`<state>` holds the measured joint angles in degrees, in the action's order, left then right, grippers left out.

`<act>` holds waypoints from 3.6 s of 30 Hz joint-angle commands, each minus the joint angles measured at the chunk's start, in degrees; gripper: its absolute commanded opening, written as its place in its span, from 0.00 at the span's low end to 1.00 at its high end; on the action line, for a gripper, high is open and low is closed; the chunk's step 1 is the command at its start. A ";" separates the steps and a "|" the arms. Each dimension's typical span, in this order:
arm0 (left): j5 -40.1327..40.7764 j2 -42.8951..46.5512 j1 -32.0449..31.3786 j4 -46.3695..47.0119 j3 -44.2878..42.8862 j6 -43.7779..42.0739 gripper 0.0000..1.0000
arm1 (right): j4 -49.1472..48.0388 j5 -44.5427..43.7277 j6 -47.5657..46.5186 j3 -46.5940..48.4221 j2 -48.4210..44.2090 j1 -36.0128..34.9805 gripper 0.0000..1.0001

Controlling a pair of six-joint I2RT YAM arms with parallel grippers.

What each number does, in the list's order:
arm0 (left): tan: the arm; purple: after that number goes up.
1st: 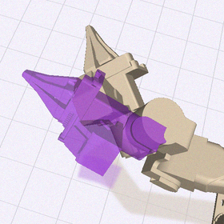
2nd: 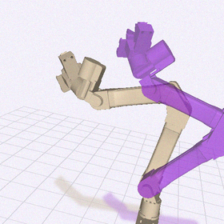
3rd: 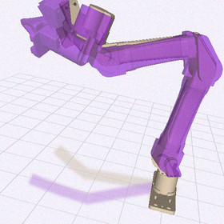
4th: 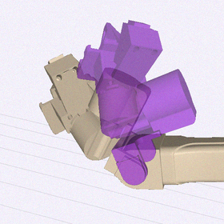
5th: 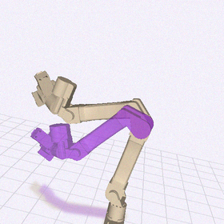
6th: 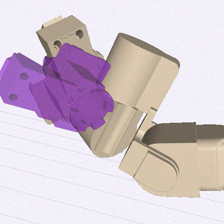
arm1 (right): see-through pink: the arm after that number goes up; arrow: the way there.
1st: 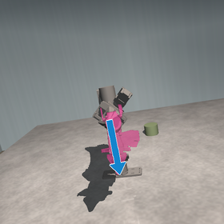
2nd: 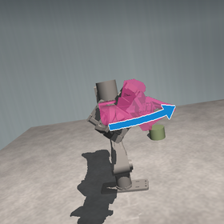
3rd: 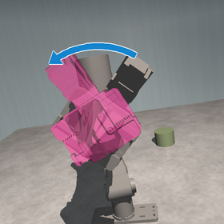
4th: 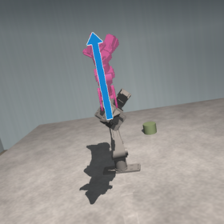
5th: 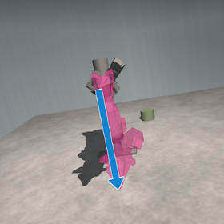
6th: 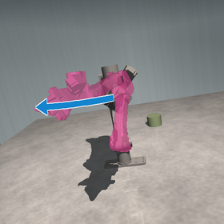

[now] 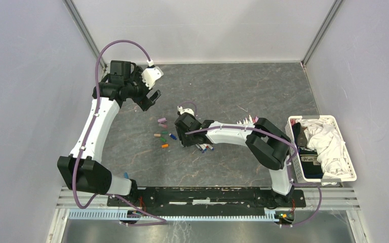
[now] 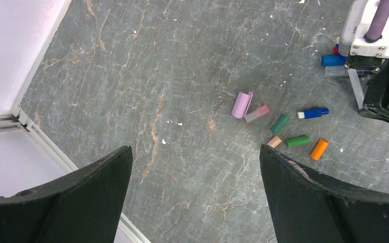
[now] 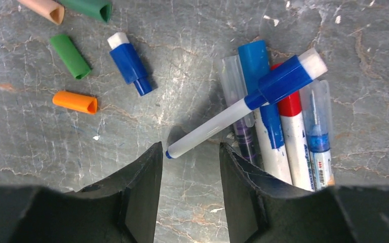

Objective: Open the pen caps

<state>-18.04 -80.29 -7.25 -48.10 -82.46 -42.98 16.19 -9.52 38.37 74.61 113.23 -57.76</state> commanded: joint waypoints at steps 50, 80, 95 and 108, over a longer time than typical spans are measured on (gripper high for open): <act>-26.92 8.34 -1.68 -27.37 9.08 -54.56 0.99 | 0.00 64.09 -19.92 8.35 -8.23 10.24 0.00; -15.56 6.70 -14.12 -23.72 11.55 -50.53 0.02 | -12.58 66.82 -7.54 8.06 -4.33 9.56 0.38; -7.53 4.10 -12.33 -19.42 11.38 -50.69 0.02 | -4.63 62.02 -15.50 -2.62 -10.45 14.11 0.00; -5.19 -0.39 -9.26 -7.39 15.29 -44.26 0.02 | 6.22 41.89 -24.63 -11.72 -20.55 22.65 0.00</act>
<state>-23.99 -80.23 -16.47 -62.13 -70.11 -93.51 18.52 45.30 17.47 62.63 99.11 -38.41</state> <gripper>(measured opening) 0.208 0.063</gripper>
